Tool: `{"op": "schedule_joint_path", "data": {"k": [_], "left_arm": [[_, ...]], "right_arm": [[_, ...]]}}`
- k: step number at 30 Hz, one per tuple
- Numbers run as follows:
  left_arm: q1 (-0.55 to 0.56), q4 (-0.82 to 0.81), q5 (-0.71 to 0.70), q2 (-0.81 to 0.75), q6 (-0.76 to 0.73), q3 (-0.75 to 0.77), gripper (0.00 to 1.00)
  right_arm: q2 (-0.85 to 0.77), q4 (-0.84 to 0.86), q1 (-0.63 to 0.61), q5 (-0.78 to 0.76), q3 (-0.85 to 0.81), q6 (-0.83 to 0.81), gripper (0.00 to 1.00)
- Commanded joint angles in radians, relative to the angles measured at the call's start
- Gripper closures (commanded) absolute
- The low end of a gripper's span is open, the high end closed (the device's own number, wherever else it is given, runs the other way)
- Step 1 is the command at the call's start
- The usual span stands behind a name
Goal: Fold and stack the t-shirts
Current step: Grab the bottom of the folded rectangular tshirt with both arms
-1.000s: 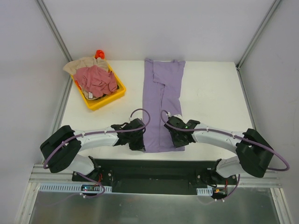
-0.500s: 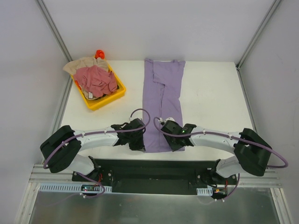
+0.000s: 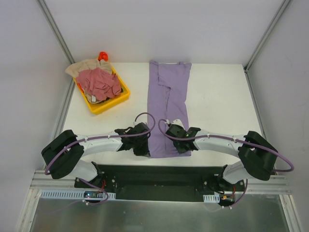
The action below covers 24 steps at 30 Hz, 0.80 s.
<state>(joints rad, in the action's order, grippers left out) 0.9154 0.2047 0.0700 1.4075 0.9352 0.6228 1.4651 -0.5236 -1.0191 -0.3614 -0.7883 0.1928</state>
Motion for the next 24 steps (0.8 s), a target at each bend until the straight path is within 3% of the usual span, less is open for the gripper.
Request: {"op": "schedule_joint_path", "data": {"k": [1,7,12,18,21,24], "left_arm": [[0.002,0.125,-0.042,0.03,-0.029,-0.043,1.0],[0.002,0.13,-0.049,0.013,-0.021,-0.046,1.0],[0.002,0.137,-0.056,0.001,-0.018,-0.048,1.0],[0.003,0.147,-0.056,-0.015,-0.013,-0.052,1.0],[0.002,0.147,-0.052,-0.022,-0.012,-0.055,1.0],[0.003,0.147,-0.049,-0.024,-0.012,-0.055,1.0]], "right_arm": [[-0.028,-0.032,-0.003,-0.033,-0.037,0.017,0.64],[0.004,-0.116,-0.007,-0.066,-0.038,0.051,0.74],[-0.012,-0.236,-0.024,-0.097,-0.04,0.105,0.99],[-0.04,-0.334,-0.032,-0.128,-0.034,0.161,0.99],[-0.06,-0.293,-0.05,-0.099,-0.025,0.142,0.99],[-0.083,-0.219,-0.071,-0.077,-0.017,0.106,0.92]]}}
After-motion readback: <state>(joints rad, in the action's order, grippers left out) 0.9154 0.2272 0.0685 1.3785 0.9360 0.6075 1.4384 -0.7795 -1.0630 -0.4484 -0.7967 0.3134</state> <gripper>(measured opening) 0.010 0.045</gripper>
